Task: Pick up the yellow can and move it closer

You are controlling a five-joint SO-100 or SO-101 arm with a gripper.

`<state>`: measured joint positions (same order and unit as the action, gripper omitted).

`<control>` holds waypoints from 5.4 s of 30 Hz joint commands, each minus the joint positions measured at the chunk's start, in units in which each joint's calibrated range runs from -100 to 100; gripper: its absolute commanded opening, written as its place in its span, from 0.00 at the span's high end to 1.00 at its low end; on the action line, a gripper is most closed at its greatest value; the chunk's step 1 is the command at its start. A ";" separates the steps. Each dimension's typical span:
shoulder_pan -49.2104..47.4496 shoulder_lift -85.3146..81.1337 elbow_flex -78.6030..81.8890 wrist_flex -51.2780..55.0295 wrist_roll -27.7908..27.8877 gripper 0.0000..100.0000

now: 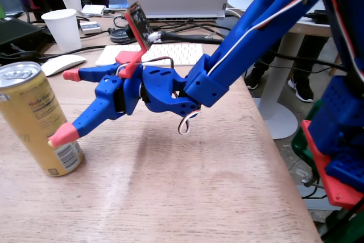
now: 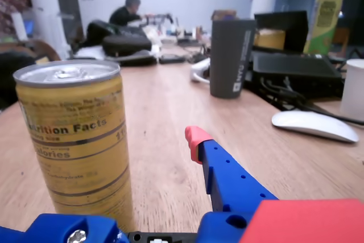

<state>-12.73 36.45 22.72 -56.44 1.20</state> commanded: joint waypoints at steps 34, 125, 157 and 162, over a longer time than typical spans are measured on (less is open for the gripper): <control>-8.42 4.72 -22.96 17.19 0.10 0.33; -13.16 -86.45 39.15 51.27 -0.54 0.72; -11.97 -133.79 67.08 78.28 -0.10 0.72; -11.30 -133.70 67.37 78.20 -0.54 0.72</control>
<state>-24.75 -94.90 91.97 22.07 0.95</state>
